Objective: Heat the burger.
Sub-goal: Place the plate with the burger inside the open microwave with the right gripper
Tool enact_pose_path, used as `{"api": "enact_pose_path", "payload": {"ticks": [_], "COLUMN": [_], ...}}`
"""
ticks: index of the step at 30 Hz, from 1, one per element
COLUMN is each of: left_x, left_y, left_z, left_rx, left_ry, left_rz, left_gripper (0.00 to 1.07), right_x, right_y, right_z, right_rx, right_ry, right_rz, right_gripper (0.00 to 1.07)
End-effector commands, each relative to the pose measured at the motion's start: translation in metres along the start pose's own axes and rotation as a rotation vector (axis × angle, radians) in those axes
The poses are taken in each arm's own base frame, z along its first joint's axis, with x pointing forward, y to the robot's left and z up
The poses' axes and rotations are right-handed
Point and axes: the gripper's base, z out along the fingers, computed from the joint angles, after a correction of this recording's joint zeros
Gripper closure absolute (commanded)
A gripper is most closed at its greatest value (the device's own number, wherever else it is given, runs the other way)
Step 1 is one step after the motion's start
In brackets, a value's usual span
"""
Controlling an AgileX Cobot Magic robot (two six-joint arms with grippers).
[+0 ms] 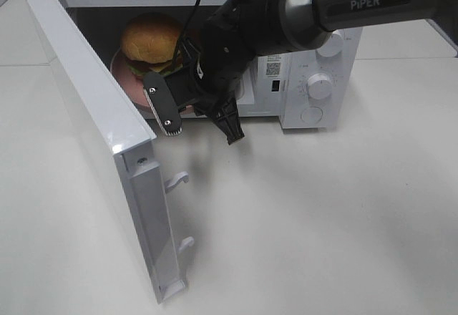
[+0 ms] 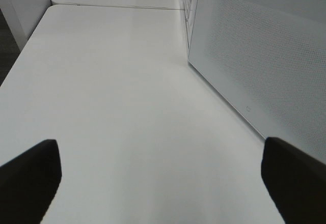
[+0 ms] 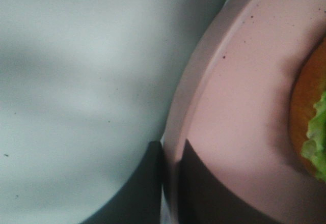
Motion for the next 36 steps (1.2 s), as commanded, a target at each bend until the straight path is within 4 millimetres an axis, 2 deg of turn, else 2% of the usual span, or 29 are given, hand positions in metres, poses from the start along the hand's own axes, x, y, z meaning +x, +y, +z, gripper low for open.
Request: {"api": "enact_pose_path", "payload": {"ticks": [1, 14, 23, 31, 36], "left_x": [0.001, 0.001, 0.001, 0.001, 0.001], "left_y": [-0.001, -0.001, -0.001, -0.001, -0.001], "left_z": [-0.001, -0.001, -0.001, -0.001, -0.001], "left_rx": [0.003, 0.003, 0.003, 0.003, 0.003], "left_ry": [-0.013, -0.013, -0.013, -0.013, -0.013], "left_rz": [-0.007, -0.007, -0.007, -0.007, -0.007], "left_gripper": [0.07, 0.07, 0.07, 0.07, 0.07], "right_x": [0.006, 0.017, 0.017, 0.015, 0.014], "right_y": [-0.021, -0.027, -0.027, -0.021, -0.028], "right_z": [-0.006, 0.003, 0.006, 0.016, 0.016], "right_rx": [0.082, 0.096, 0.096, 0.076, 0.097], "right_ry": [-0.008, -0.005, -0.006, -0.005, -0.011], "right_rz": [0.024, 0.062, 0.062, 0.055, 0.066], "right_gripper": [1.07, 1.07, 1.07, 1.07, 1.07]}}
